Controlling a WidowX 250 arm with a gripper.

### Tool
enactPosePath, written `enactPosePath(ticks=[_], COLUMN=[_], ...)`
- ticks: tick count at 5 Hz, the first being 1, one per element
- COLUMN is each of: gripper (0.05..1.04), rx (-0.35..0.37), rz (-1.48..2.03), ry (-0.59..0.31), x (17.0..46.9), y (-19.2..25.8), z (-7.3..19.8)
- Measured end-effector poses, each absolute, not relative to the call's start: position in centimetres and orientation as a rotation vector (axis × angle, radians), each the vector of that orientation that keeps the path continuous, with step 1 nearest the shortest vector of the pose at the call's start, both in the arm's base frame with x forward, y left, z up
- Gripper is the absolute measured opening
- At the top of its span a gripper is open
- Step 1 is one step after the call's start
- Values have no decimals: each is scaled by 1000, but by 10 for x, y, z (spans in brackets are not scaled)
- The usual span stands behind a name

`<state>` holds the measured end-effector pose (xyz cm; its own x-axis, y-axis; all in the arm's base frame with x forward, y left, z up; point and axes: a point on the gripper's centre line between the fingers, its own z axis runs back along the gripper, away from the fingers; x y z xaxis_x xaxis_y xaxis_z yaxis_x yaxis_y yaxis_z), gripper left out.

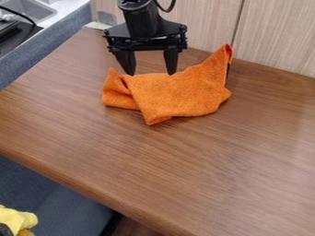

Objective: Unfold the cloth from bottom to top

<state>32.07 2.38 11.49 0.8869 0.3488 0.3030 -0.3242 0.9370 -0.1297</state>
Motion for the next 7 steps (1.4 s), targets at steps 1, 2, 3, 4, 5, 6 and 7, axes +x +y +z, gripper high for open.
enactPosePath(ticks=[1,2,3,4,5,6,7], gripper=[999,999,999,999,999,967,695], rx=[-74,-79,-69,-66,-60,-58,-62], rz=[351,364,382,396,399,402,391], ry=[-301,-287,-261,-225,-202,-177,-160], x=[319,313,313,308,308,305,305], y=[24,22,24,24,22,20,19], z=[106,92,77,64,54,44,38])
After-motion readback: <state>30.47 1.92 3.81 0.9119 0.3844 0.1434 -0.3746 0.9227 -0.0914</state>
